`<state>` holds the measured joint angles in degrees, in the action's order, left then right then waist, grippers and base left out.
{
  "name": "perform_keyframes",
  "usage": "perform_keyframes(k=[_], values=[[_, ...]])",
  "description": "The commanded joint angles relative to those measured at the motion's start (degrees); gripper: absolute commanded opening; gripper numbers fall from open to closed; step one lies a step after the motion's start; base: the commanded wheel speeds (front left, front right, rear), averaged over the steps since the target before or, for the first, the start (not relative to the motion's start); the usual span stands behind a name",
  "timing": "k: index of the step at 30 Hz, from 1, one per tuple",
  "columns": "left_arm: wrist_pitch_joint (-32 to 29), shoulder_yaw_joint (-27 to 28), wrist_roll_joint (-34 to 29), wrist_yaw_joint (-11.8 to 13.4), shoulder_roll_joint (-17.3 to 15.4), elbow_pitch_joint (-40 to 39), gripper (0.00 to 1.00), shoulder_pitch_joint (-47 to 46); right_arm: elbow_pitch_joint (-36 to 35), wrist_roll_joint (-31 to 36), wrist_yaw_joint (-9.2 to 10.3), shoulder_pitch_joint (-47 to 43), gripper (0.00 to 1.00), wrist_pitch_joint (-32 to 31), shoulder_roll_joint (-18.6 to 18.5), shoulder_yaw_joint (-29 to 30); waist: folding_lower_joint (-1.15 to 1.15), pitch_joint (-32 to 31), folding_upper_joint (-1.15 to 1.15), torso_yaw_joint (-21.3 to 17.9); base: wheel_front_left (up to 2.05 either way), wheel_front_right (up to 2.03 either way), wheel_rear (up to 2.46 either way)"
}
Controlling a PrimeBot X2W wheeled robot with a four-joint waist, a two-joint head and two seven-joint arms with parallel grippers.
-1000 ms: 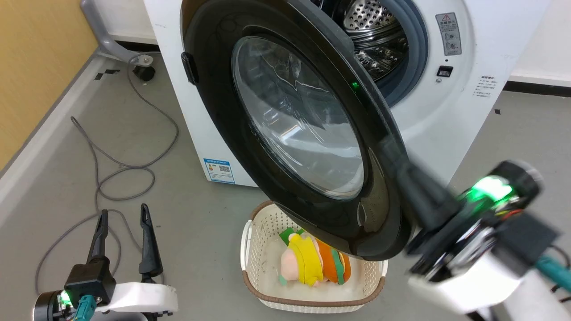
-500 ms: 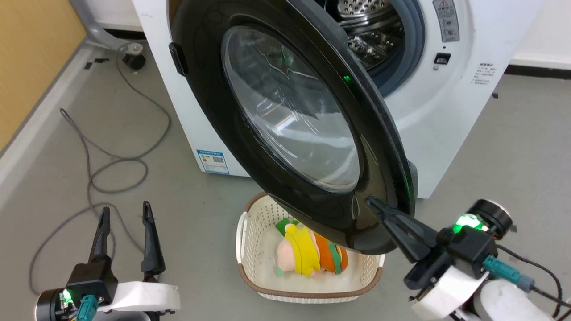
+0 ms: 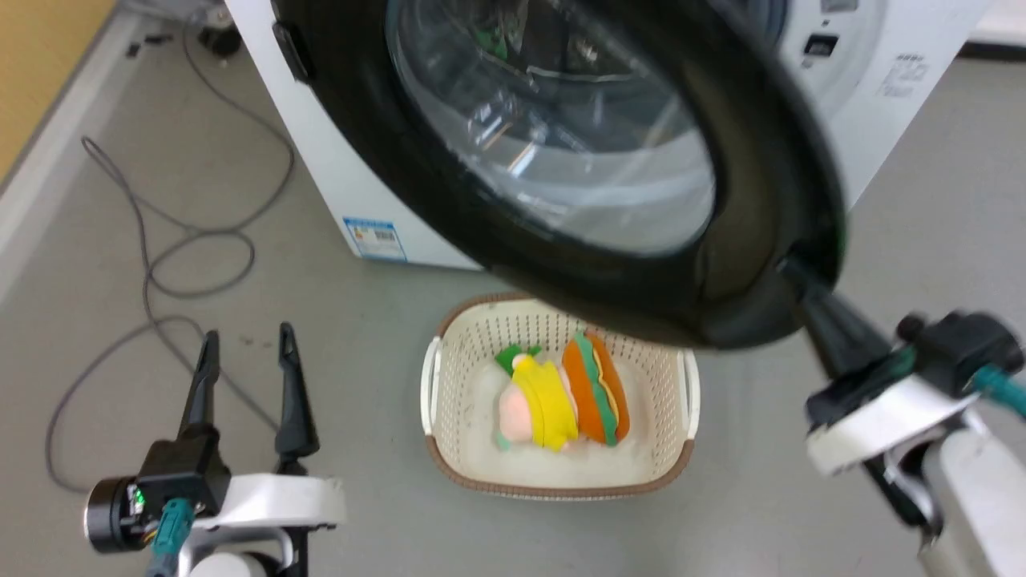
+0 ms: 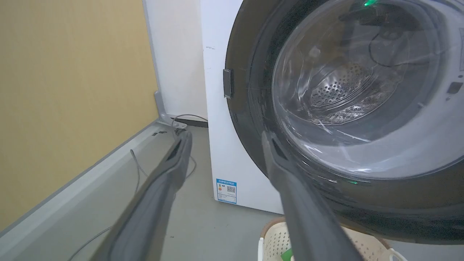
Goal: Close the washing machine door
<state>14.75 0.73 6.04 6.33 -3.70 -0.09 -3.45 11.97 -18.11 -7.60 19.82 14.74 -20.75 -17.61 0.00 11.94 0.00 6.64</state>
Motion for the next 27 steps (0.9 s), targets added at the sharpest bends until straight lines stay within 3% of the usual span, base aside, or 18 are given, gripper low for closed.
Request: perform_keyframes(k=[1,10,27], values=[[0.2,-0.4,-0.5,-0.4,0.3,-0.2,1.0,-1.5,1.5,-0.2,0.11,2.4,0.0,0.3,0.6,1.9,0.0,2.2,0.0,0.5,0.0,0.0,0.0],[0.2,-2.2,-0.6,-0.6,0.7,0.0,1.0,-5.7,10.2,2.5,0.11,12.8,0.0,0.3,1.9,9.4,0.0,7.9,0.0,2.5,0.0,0.0,0.0],[0.2,-4.3,1.3,0.5,0.8,0.3,1.0,-9.3,25.0,6.8,0.11,29.8,0.0,0.3,1.5,17.3,0.0,13.6,0.0,4.9,0.0,0.0,0.0]])
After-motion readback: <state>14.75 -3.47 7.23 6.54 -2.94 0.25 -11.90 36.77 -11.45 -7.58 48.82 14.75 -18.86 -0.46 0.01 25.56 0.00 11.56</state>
